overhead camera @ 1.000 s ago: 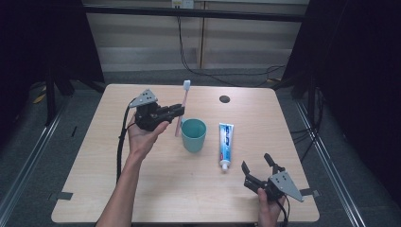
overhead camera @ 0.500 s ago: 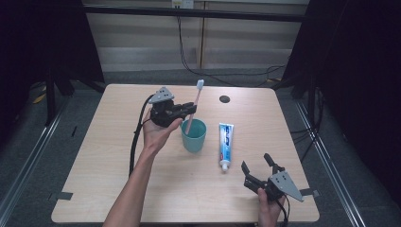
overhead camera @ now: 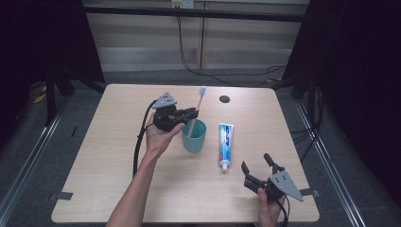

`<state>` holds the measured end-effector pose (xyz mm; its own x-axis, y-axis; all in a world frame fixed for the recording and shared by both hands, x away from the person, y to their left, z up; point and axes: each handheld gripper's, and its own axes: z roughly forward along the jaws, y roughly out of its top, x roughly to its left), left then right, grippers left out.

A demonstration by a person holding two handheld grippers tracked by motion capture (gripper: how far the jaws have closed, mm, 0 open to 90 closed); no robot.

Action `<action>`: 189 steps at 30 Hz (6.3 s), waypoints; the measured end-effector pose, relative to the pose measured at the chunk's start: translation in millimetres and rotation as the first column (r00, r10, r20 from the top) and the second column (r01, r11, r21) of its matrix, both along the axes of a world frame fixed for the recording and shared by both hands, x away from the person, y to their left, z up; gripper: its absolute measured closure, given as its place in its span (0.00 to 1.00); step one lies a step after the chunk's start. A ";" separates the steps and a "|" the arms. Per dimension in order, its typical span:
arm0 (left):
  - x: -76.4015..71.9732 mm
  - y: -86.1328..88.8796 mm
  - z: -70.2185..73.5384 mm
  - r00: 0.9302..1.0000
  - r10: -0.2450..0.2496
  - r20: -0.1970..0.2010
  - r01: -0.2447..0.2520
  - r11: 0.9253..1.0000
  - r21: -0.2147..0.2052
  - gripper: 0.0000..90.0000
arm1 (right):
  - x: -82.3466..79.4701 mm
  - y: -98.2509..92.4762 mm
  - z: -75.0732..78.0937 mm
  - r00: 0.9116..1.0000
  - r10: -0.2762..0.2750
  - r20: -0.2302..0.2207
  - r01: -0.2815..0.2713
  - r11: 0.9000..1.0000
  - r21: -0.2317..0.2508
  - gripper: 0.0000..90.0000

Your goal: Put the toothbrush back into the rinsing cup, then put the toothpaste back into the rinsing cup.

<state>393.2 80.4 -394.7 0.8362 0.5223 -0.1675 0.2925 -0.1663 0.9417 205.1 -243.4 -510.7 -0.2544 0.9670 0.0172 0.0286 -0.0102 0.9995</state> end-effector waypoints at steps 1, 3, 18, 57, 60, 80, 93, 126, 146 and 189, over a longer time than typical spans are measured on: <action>-0.3 1.6 -0.9 1.000 0.000 -0.003 0.000 1.000 0.005 0.88 | 0.0 0.0 0.0 1.000 0.000 0.000 0.000 1.000 0.000 0.15; -0.4 2.7 -2.4 1.000 0.004 -0.004 -0.004 1.000 0.002 0.88 | 0.0 0.0 0.0 1.000 0.000 -0.001 0.000 1.000 0.000 0.15; -4.6 17.0 -28.8 0.999 0.021 -0.035 -0.020 1.000 0.013 0.87 | 0.1 -0.1 0.1 1.000 0.003 -0.002 -0.003 1.000 -0.003 0.15; -12.4 54.0 -38.3 0.998 0.015 -0.061 -0.017 1.000 -0.022 0.45 | 0.8 0.3 0.4 1.000 0.002 -0.011 -0.002 1.000 -0.001 0.15; -16.2 58.3 -36.1 0.998 0.042 -0.045 -0.042 0.999 -0.006 0.36 | 0.7 0.3 0.3 1.000 -0.001 -0.009 0.001 1.000 -0.001 0.15; -49.0 82.1 -49.4 0.994 0.103 0.036 -0.104 0.994 0.044 0.18 | 0.8 0.4 0.4 1.000 -0.004 -0.011 0.004 1.000 -0.001 0.15; -75.2 104.1 -80.6 0.985 0.163 0.055 -0.166 0.984 0.059 0.17 | 0.7 0.6 0.4 1.000 -0.015 -0.012 0.015 1.000 0.002 0.15; -122.3 134.8 -111.7 0.924 0.345 0.167 -0.336 0.939 -0.077 0.17 | 4.7 0.1 1.8 0.999 -0.009 -0.051 0.008 1.000 -0.002 0.15; -132.2 140.2 -115.8 0.902 0.325 0.282 -0.295 0.944 -0.147 0.17 | 18.2 6.0 11.4 0.983 0.085 -0.160 -0.080 0.996 0.036 0.26; -132.3 140.1 -115.8 0.901 0.329 0.282 -0.298 0.943 -0.149 0.18 | 88.2 1.7 80.4 0.798 0.235 -0.555 -0.258 0.965 0.038 0.43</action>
